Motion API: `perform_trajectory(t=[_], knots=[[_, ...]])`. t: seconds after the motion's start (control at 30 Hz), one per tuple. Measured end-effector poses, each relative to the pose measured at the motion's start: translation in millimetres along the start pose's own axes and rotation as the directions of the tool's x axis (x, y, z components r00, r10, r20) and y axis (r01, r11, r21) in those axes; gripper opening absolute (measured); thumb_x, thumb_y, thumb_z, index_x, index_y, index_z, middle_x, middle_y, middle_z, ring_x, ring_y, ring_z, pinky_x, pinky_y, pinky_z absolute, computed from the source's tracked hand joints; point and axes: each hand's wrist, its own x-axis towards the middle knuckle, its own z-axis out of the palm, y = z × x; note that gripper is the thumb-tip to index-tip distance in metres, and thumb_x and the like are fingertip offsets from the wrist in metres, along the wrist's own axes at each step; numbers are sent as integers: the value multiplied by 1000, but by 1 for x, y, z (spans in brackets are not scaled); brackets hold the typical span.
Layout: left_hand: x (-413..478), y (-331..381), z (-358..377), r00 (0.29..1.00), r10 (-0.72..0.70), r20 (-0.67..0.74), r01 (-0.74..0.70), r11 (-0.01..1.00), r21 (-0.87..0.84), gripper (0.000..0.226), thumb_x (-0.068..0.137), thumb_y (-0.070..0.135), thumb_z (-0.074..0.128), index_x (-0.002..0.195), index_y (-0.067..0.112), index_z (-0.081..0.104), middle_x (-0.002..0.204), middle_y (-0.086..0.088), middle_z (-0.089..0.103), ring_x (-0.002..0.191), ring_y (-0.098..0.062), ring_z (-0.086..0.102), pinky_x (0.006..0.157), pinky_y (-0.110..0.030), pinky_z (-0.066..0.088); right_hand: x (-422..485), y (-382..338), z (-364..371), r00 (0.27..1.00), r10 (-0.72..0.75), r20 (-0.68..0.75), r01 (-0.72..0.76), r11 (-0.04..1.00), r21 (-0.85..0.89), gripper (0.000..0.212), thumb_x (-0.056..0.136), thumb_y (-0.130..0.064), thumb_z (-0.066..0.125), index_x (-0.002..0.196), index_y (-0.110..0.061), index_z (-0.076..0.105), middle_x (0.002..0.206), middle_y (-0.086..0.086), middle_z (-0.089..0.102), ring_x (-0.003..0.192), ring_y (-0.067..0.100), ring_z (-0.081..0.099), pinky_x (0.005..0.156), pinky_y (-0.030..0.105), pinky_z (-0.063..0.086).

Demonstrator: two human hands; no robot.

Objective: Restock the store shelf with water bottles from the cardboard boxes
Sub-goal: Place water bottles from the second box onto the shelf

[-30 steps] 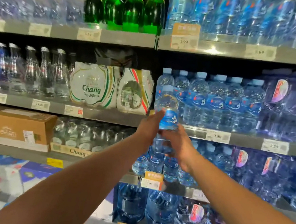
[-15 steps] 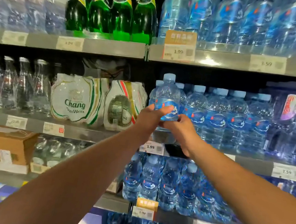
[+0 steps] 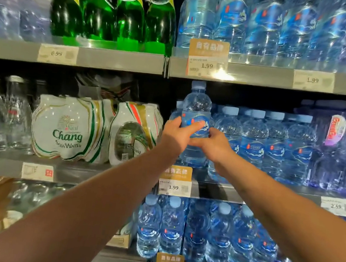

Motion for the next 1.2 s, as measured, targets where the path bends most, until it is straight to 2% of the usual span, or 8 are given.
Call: perform_trajectory(t=[0.27,0.43,0.6,0.7,0.83,1.0,1.13,1.2], knots=[[1,-13,0,996,80,-24,-80,997,-2,21,82,24,73,102,21,67,97,-3,72,94,-21,68,89,-46,53,2,0,9,997,-33,-69,28,997,-66,29,72,-7,76,76,-26,55,91,5,68,91,26,65,83,45,54],[-4,-16,1,993,106,-60,-105,994,24,20,82,22,73,99,13,69,94,-7,72,89,-21,69,82,-45,55,6,3,13,995,14,-103,-28,989,-144,44,74,-8,75,113,-8,54,111,11,63,99,27,60,84,42,52],[-9,-27,5,989,138,-57,-131,984,120,21,81,21,74,97,9,68,101,-14,67,92,-24,65,84,-41,53,6,14,14,992,55,-116,-79,973,-217,59,82,-10,64,133,0,38,121,16,56,89,23,55,58,26,40],[-9,-32,4,980,181,-80,-162,966,203,15,79,27,74,87,17,66,96,-12,66,79,-17,61,70,-29,50,6,18,14,993,23,-115,-53,965,-257,55,83,-9,62,130,1,35,104,11,57,81,21,55,53,25,39],[-10,-39,3,982,136,-131,-107,972,211,20,75,28,78,74,23,59,86,-3,65,79,-24,62,79,-44,55,7,20,14,991,0,-135,-49,932,-360,34,81,-13,66,107,-1,48,80,2,51,65,13,47,46,26,34],[-6,-47,0,967,171,-191,-104,942,320,36,74,35,78,95,10,64,71,6,48,61,-6,44,60,-24,38,7,22,16,990,-19,-138,-46,889,-455,23,80,-15,66,71,-8,46,66,4,49,59,19,50,45,26,33],[-5,-46,3,967,196,-162,-123,918,376,47,77,33,74,119,14,62,78,5,59,64,-4,48,64,-25,41,7,22,17,989,-34,-147,-38,887,-460,38,87,-18,60,114,2,43,95,15,61,87,32,61,58,32,41],[-5,-46,3,969,185,-164,-110,918,382,57,78,35,74,128,16,57,82,12,59,71,-2,53,68,-25,42,7,23,15,989,-53,-141,-22,875,-483,39,86,-18,60,115,1,41,92,14,59,86,33,61,58,32,41]])
